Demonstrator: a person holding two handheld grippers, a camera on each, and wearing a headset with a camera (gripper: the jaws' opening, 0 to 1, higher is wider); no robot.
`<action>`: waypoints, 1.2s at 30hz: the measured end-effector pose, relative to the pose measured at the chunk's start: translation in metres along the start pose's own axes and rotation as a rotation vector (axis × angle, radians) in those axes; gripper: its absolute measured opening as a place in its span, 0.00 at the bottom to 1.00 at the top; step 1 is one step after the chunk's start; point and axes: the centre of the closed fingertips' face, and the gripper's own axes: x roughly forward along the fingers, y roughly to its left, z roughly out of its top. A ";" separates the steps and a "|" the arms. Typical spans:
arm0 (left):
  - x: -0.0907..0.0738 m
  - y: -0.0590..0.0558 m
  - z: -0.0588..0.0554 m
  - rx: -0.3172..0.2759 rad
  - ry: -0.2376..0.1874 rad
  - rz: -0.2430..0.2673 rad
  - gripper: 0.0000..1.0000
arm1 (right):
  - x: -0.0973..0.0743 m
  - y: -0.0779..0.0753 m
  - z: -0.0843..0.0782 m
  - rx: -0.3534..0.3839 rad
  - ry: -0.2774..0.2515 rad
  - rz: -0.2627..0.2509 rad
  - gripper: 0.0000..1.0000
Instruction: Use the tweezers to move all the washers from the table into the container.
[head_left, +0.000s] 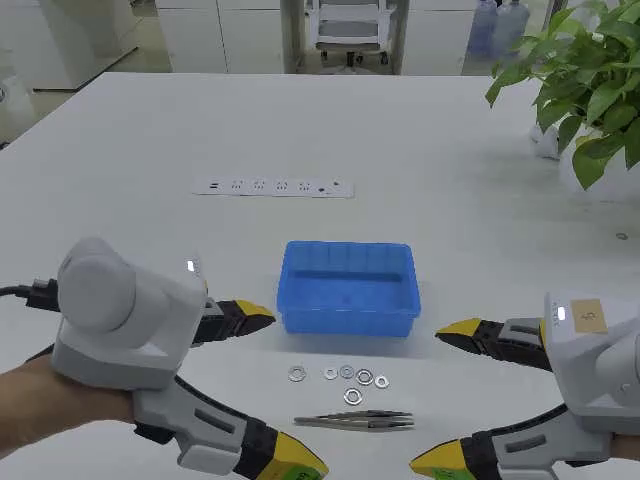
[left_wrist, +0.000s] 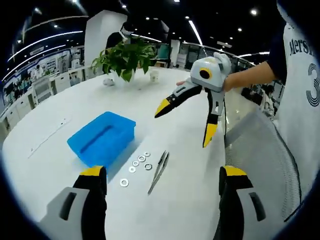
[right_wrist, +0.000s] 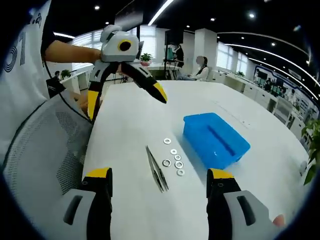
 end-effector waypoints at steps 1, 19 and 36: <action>0.000 0.000 0.001 -0.002 -0.009 0.001 0.95 | -0.001 0.000 -0.001 0.002 0.005 -0.001 0.77; -0.001 -0.004 -0.002 -0.020 -0.010 -0.007 0.94 | -0.010 -0.003 -0.007 0.021 0.006 -0.024 0.76; -0.003 -0.001 0.001 -0.013 0.001 -0.007 0.94 | -0.014 -0.003 -0.008 -0.007 0.015 -0.011 0.77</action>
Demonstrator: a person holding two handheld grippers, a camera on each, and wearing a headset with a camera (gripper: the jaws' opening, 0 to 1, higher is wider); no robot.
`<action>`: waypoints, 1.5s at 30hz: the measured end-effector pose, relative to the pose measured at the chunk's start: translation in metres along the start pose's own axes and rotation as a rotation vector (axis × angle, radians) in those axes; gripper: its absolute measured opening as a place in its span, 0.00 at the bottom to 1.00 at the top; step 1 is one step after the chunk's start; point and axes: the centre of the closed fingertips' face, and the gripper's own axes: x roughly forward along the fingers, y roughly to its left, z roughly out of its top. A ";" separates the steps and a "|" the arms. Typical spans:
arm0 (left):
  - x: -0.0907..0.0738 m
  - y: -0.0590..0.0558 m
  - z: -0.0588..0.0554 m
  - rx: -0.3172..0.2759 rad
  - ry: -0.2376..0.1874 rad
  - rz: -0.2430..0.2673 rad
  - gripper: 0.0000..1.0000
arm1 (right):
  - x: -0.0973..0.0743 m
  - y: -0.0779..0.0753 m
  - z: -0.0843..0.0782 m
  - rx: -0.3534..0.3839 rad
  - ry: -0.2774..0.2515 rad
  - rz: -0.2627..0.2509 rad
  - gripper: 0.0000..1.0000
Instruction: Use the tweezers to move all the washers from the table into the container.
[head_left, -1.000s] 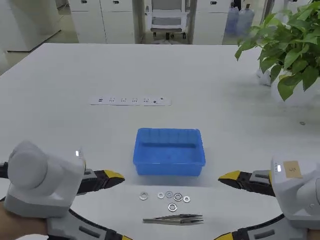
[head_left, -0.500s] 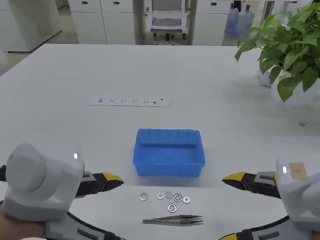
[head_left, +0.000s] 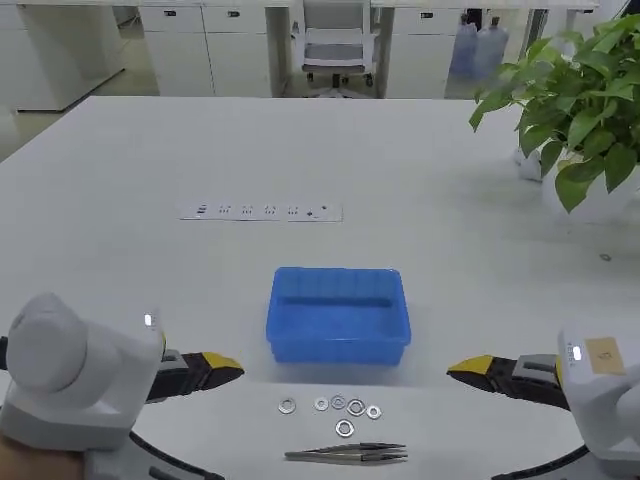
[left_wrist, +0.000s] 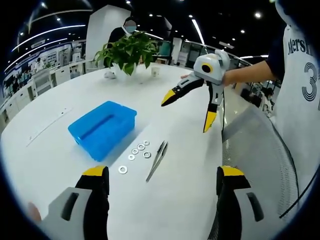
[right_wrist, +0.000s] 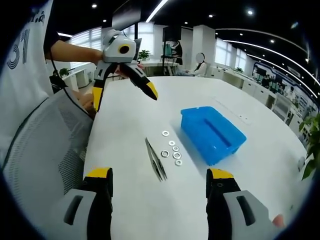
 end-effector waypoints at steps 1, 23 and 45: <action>0.000 0.000 0.000 -0.002 0.002 0.001 0.94 | 0.000 0.000 -0.001 -0.006 0.004 -0.001 0.77; 0.004 0.011 0.005 0.014 -0.007 0.017 0.94 | 0.003 -0.004 0.006 -0.011 -0.013 -0.003 0.77; 0.017 0.017 -0.008 -0.026 0.004 0.024 0.89 | 0.010 -0.013 0.006 0.019 -0.019 -0.013 0.75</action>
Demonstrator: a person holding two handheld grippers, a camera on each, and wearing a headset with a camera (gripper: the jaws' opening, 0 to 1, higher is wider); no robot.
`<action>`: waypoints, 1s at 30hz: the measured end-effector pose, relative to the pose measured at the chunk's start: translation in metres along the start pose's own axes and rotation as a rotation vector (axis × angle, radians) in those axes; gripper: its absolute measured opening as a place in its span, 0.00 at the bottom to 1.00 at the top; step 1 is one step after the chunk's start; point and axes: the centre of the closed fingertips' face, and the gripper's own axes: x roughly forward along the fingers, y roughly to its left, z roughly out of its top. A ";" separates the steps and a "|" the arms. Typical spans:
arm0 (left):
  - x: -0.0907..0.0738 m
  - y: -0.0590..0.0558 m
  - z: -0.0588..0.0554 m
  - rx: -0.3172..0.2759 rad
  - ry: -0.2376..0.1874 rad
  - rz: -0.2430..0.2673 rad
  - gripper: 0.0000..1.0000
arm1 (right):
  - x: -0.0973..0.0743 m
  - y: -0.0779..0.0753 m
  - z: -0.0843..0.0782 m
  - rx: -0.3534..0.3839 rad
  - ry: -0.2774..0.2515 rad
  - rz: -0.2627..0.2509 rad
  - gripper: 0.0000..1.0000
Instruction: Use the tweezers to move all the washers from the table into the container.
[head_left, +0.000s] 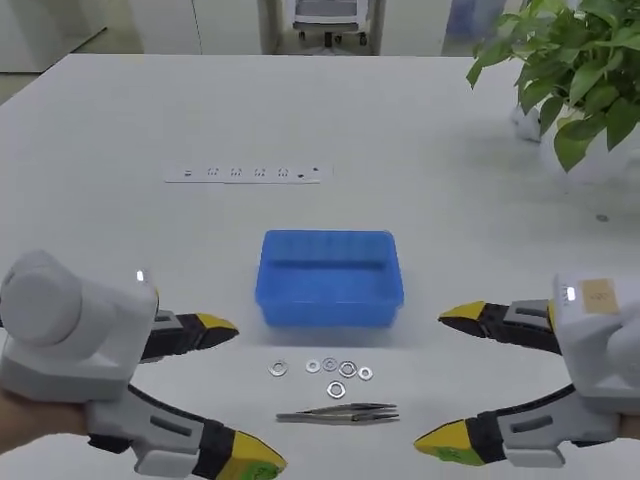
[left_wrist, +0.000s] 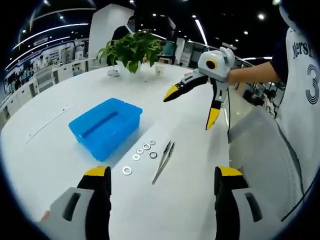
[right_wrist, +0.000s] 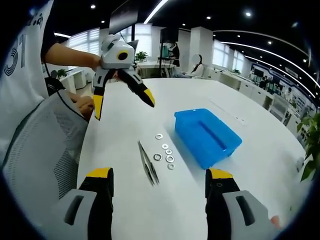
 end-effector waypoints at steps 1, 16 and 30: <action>0.002 0.002 -0.002 0.003 0.012 0.013 0.87 | 0.003 0.000 0.001 -0.003 0.002 0.003 0.75; 0.027 0.006 -0.026 -0.001 0.038 -0.044 0.72 | 0.039 0.011 -0.008 0.012 0.059 0.087 0.60; 0.047 0.000 -0.029 0.061 0.055 -0.101 0.60 | 0.069 0.021 -0.021 -0.025 0.123 0.164 0.42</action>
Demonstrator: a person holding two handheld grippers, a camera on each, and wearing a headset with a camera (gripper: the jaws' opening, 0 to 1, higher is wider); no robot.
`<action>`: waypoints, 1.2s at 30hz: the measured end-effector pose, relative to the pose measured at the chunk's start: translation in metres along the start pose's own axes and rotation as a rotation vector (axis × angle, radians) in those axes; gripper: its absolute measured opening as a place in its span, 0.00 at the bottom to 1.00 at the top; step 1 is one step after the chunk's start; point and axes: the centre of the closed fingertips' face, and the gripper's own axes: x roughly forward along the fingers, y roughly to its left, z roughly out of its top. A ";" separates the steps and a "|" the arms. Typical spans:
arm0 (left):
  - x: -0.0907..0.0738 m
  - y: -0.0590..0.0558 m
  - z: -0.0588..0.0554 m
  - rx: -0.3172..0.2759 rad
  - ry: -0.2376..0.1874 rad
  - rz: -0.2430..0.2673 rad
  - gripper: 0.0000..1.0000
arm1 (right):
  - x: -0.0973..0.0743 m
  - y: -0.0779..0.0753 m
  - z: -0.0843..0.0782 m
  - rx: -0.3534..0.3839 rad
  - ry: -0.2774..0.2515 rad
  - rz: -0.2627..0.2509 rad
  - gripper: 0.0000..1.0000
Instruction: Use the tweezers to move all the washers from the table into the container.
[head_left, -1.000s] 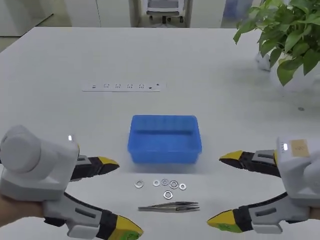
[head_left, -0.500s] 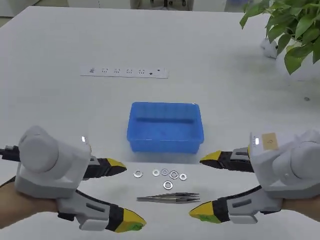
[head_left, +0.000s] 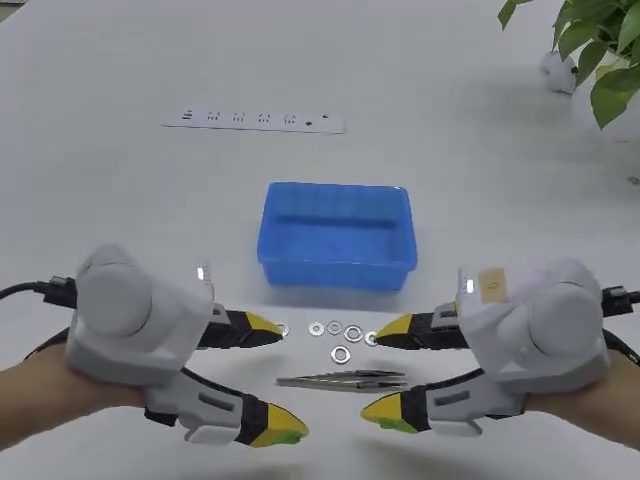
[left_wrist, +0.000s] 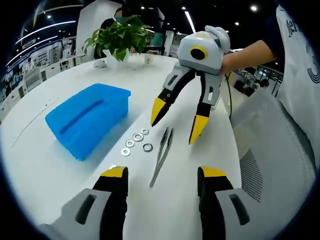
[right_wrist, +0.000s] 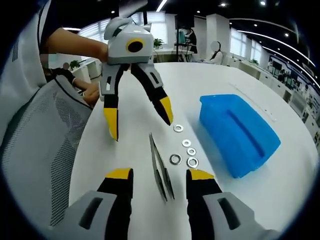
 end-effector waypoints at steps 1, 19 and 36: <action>0.002 0.001 -0.001 -0.001 0.003 0.001 0.60 | 0.001 0.000 0.000 -0.006 0.003 0.007 0.42; 0.015 -0.004 -0.012 -0.012 0.071 -0.080 0.43 | 0.013 0.003 -0.007 -0.011 0.045 0.050 0.24; 0.020 -0.002 -0.010 -0.027 0.088 -0.101 0.27 | 0.016 0.003 -0.011 -0.168 0.125 0.043 0.09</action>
